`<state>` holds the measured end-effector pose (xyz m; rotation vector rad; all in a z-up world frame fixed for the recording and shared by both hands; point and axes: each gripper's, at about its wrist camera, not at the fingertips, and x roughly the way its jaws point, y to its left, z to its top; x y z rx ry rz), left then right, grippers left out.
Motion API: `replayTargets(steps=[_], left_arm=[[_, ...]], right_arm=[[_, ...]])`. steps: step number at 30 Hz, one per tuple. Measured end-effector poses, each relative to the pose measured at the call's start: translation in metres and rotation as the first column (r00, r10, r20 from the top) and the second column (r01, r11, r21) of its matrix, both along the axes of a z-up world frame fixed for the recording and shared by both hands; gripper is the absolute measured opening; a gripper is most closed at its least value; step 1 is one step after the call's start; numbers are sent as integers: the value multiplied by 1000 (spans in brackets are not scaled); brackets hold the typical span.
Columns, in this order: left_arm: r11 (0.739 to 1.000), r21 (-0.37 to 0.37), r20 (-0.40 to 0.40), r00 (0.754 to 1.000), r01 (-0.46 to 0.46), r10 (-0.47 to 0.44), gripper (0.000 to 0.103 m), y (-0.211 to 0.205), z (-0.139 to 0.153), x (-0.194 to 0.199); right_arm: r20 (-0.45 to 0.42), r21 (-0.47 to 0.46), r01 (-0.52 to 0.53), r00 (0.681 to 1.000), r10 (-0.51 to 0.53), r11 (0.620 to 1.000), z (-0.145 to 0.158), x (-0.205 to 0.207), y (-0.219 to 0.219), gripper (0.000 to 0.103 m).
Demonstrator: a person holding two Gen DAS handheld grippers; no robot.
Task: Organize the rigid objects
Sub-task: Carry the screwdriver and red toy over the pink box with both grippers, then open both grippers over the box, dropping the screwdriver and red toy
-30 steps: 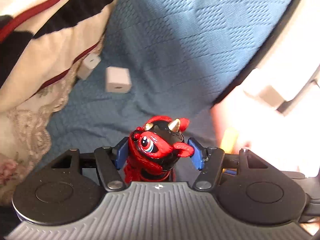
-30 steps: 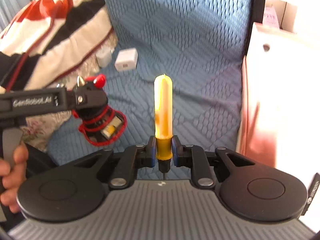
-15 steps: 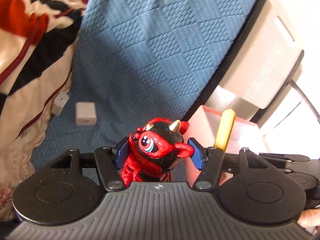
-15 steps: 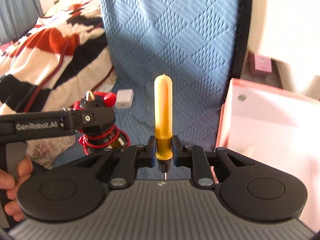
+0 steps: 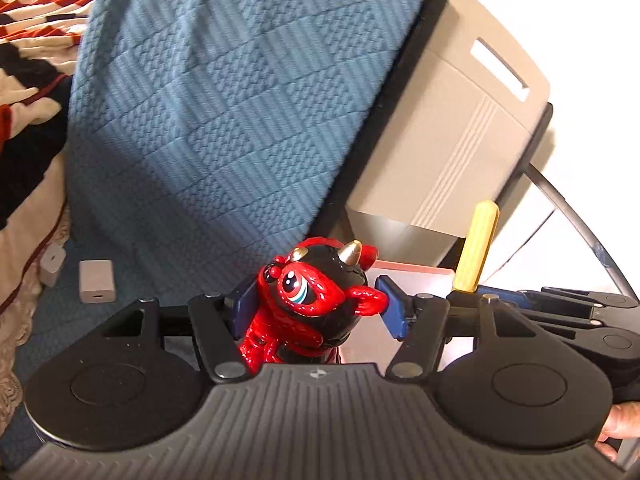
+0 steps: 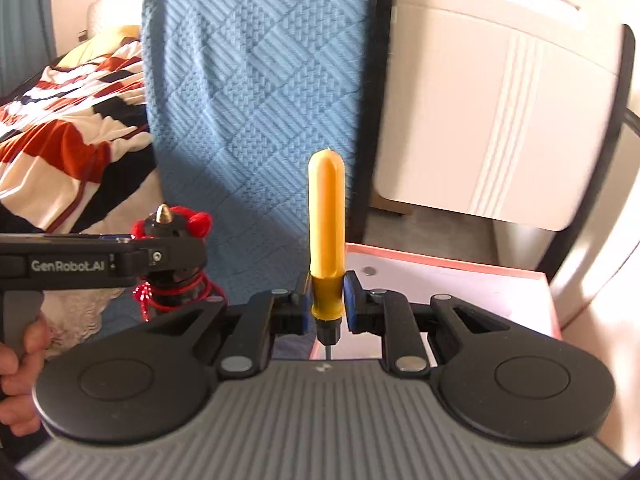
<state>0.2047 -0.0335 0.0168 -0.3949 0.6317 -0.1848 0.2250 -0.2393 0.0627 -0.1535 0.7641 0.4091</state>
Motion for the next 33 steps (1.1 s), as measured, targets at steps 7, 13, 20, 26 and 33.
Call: replayTargets(steps=[7, 13, 20, 26, 33], left_arm=[[998, 9, 4, 998, 61, -61, 67, -45, 1, 5], [993, 18, -43, 992, 118, -117, 67, -85, -19, 8], [987, 41, -103, 983, 156, -151, 68, -126, -47, 16], [981, 46, -200, 964, 188, -175, 68, -152, -82, 23], [975, 62, -246, 950, 212, -191, 68, -166, -101, 23]], right_arm=[[1, -52, 52, 999, -52, 997, -7, -4, -42, 20], [-52, -74, 83, 995, -86, 994, -30, -4, -80, 20], [-127, -110, 125, 982, -138, 986, -70, -11, -120, 20], [-172, -108, 153, 970, -170, 982, -100, -19, -146, 20], [-198, -95, 166, 963, -182, 982, -126, -25, -157, 20]])
